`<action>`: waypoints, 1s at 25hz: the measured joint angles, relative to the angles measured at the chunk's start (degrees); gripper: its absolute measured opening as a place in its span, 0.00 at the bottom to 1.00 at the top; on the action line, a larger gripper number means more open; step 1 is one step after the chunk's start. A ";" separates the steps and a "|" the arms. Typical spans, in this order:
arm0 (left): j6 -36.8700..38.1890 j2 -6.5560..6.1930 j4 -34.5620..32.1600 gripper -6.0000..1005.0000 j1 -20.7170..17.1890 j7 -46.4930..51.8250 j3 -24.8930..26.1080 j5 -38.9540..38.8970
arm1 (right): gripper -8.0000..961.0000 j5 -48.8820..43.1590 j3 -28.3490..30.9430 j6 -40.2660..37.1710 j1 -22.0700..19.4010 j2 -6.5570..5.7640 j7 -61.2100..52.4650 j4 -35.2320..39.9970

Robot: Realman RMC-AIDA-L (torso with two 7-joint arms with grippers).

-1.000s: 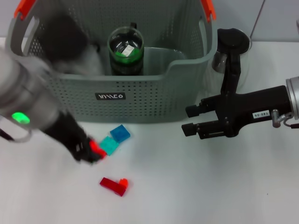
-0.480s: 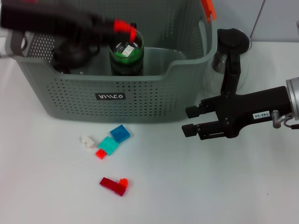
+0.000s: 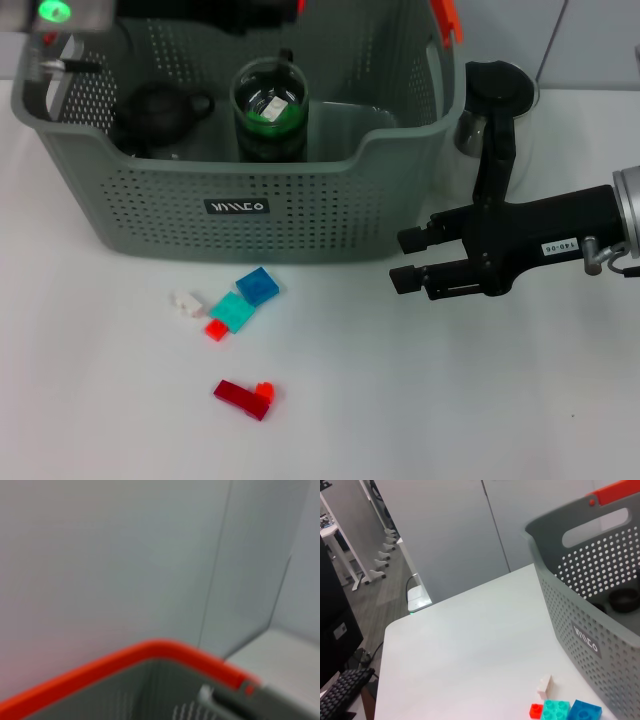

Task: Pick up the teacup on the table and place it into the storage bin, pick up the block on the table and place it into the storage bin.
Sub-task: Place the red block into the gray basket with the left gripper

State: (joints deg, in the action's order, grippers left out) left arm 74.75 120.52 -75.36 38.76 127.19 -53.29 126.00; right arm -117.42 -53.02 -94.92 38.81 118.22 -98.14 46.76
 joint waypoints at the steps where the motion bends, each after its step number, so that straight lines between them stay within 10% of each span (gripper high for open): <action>1: -1.49 0.03 1.19 0.41 0.50 0.05 -1.40 1.49 | 0.64 0.00 0.01 0.00 -0.01 0.00 0.00 0.00; 15: -14.74 3.41 13.55 0.41 8.77 3.04 -8.31 25.76 | 0.64 0.00 0.03 0.30 0.21 0.00 -0.01 0.00; 25: -15.43 3.13 13.42 0.41 8.08 3.35 -7.55 26.43 | 0.64 0.00 0.02 0.36 0.33 0.00 0.02 0.00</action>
State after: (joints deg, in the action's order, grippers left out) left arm 59.31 123.66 -61.93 46.84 130.54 -60.84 152.42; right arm -117.42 -53.00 -94.57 39.14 118.21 -98.13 46.76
